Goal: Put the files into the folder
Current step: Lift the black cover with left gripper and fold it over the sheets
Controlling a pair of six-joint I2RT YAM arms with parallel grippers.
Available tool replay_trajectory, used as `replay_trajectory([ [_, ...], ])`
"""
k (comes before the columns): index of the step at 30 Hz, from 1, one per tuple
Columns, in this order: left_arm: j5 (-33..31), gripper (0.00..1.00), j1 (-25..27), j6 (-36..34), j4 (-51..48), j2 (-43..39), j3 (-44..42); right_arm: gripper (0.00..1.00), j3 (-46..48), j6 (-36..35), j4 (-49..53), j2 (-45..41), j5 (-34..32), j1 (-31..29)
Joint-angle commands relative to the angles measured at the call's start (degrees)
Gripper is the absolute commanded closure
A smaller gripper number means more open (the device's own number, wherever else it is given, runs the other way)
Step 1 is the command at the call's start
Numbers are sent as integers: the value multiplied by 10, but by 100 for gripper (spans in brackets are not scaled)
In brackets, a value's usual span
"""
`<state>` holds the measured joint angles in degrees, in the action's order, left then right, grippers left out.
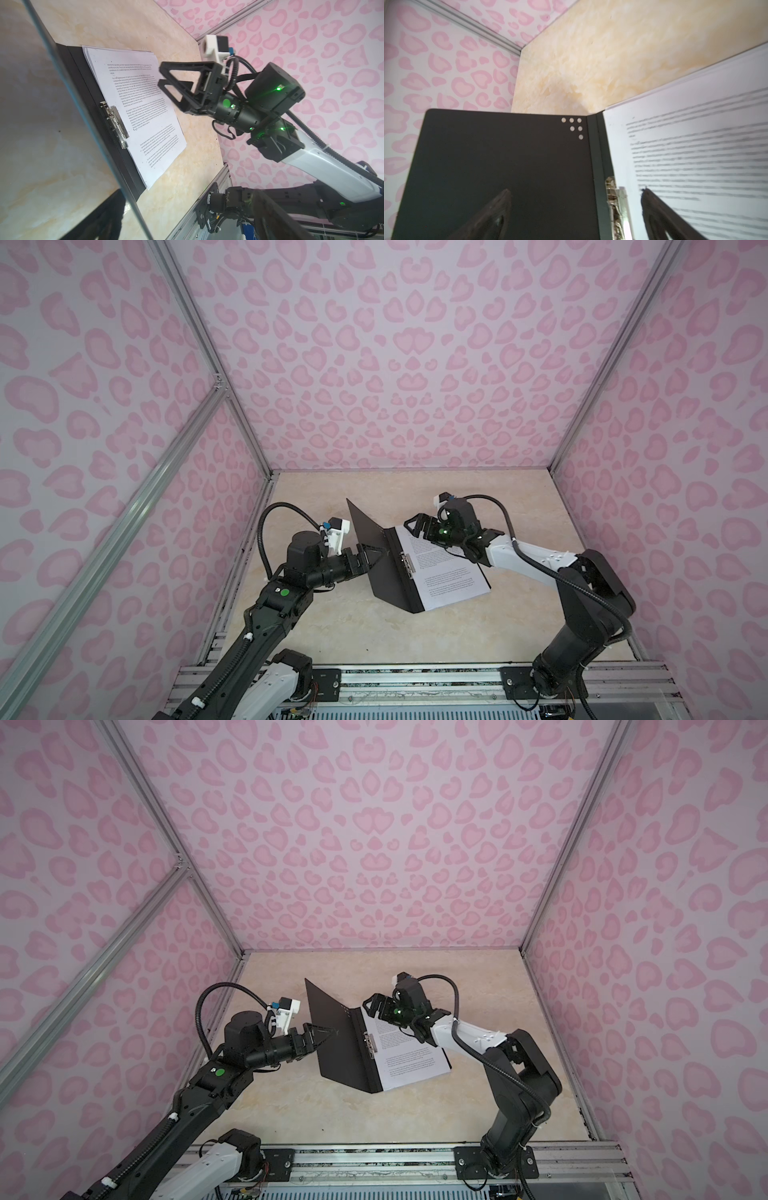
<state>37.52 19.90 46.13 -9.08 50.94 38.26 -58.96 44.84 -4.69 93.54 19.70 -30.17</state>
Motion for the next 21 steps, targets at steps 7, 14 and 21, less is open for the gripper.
replay_trajectory([
  [7, -31, 4, 70, -20, 40, 130, 92, 3, 135, -61, 54, -118, 89, 194],
  [14, -77, 3, 163, -25, 72, 331, 221, 3, 199, -71, 45, -153, 112, 286],
  [21, -94, 2, 233, 6, 105, 590, 362, 3, 276, -39, -59, -137, 181, 370],
])
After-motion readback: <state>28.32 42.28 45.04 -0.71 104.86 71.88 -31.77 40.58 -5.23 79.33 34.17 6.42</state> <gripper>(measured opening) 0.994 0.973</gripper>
